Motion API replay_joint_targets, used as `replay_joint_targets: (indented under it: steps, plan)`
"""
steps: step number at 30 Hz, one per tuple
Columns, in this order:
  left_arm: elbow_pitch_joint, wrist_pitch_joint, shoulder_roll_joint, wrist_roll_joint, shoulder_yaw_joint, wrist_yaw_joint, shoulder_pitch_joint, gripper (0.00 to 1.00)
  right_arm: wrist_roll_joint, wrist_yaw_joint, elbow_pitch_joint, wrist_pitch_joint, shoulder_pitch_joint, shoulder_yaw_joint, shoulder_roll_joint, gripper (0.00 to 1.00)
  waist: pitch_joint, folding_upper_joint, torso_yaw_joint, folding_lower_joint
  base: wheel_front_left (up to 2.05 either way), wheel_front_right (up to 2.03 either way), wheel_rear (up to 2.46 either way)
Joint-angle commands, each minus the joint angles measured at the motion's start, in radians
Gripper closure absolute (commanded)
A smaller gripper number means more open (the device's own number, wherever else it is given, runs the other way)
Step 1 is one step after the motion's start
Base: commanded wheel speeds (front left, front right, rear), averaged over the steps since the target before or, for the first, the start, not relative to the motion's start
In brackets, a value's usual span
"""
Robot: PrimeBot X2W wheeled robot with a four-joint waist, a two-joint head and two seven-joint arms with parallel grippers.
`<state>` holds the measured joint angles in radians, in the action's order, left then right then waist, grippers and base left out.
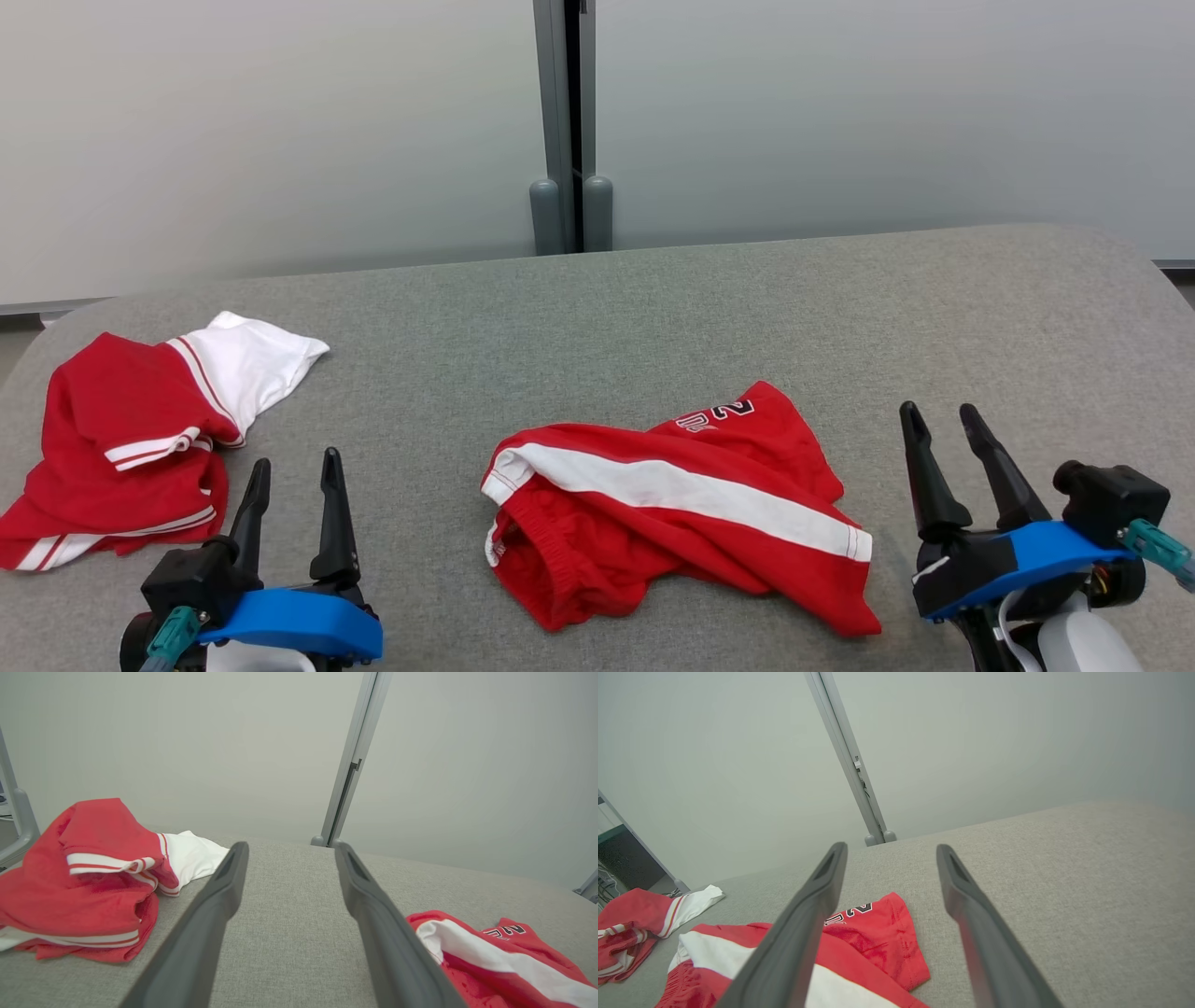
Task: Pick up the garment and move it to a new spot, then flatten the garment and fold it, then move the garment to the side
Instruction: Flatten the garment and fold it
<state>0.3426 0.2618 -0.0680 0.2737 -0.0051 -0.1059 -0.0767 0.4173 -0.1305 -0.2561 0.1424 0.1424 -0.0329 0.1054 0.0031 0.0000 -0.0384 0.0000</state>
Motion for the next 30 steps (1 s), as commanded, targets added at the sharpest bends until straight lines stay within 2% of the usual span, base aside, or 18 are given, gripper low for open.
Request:
replay_joint_targets:
  steps: [1, 9, 13, 17, 23, 25, 27, 30]
  plan:
    - [-0.002, 0.005, -0.003, 0.004, 0.0, 0.002, 0.002, 0.0, -0.007, 0.0, -0.006, 0.009, 0.015, -0.006, 0.007, 0.0, 0.0, 0.0, -0.001, 0.0, 0.0, 0.0, 0.0]
    - [0.005, 0.005, -0.003, 0.008, -0.006, 0.001, -0.006, 0.0, -0.031, 0.0, -0.072, 0.045, 0.058, -0.038, 0.006, 0.0, 0.001, 0.0, 0.0, 0.0, 0.0, 0.0, 0.0]
    - [-0.001, -0.038, 0.011, 0.143, -0.01, -0.015, -0.021, 0.0, -0.026, 0.0, -0.092, 0.054, 0.07, -0.048, 0.008, 0.0, 0.003, 0.0, 0.002, 0.0, 0.0, 0.0, 0.0]
    - [-0.024, -0.206, 0.014, 0.26, -0.08, -0.021, -0.023, 0.0, -0.023, 0.0, -0.105, 0.059, 0.076, -0.05, 0.017, 0.0, 0.003, 0.0, 0.003, 0.0, 0.0, 0.0, 0.0]
    - [-0.103, -0.514, 0.015, 0.444, -0.177, -0.027, 0.011, 0.0, -0.024, 0.0, -0.116, 0.062, 0.08, -0.044, 0.024, 0.0, 0.004, 0.0, -0.013, 0.0, 0.0, 0.0, 0.0]
    - [-0.114, -0.612, 0.016, 0.512, -0.188, -0.012, 0.022, 0.0, -0.024, 0.0, -0.119, 0.061, 0.083, -0.049, 0.022, 0.0, 0.006, 0.0, -0.023, 0.0, 0.0, 0.0, 0.0]
    - [-0.127, -0.673, 0.016, 0.563, -0.189, 0.004, 0.021, 0.0, -0.022, 0.0, -0.122, 0.062, 0.086, -0.052, 0.021, 0.0, 0.009, 0.0, -0.035, 0.0, 0.0, 0.0, 0.0]
    - [-0.118, -0.708, 0.013, 0.577, -0.191, 0.027, 0.005, 0.0, -0.018, 0.0, -0.127, 0.065, 0.09, -0.054, 0.018, 0.0, 0.018, 0.0, -0.052, 0.0, 0.0, 0.0, 0.0]
